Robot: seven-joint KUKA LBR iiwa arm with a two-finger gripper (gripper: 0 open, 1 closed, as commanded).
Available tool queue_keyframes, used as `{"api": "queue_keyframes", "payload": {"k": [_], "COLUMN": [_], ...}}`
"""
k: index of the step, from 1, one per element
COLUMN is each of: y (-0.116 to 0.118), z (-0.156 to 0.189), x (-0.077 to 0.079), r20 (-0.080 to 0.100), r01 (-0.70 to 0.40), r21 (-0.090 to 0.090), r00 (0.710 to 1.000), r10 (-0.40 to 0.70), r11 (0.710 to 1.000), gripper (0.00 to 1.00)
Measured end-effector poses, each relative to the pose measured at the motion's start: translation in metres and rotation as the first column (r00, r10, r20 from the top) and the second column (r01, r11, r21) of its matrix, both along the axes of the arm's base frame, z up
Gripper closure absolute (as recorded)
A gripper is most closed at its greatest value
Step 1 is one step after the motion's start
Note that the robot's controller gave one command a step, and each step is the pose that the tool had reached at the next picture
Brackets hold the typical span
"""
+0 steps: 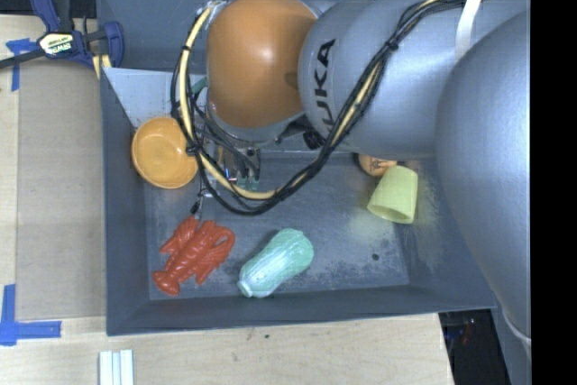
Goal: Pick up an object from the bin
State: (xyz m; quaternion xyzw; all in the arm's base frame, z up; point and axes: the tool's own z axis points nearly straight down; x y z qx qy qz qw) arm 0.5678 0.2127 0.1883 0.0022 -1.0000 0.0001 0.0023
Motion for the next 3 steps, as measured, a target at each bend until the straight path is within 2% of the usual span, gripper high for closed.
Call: {"api": "queue_keyframes", "payload": {"k": [1,2,3], "y": [-0.002,-0.018,-0.022], "z": [0.005,-0.116,-0.056], "x": [0.002,-0.065,-0.054], "r20": [0.007,0.004,0.015], "r01": [0.004,-0.617,-0.369], "r21": [0.001,0.002,0.000], "r00": [1.000,0.787,0.929], "r10": [-0.004,0.617,0.369], "r11": [1.000,0.787,0.929], "gripper": [0.00,0.00,0.00]}}
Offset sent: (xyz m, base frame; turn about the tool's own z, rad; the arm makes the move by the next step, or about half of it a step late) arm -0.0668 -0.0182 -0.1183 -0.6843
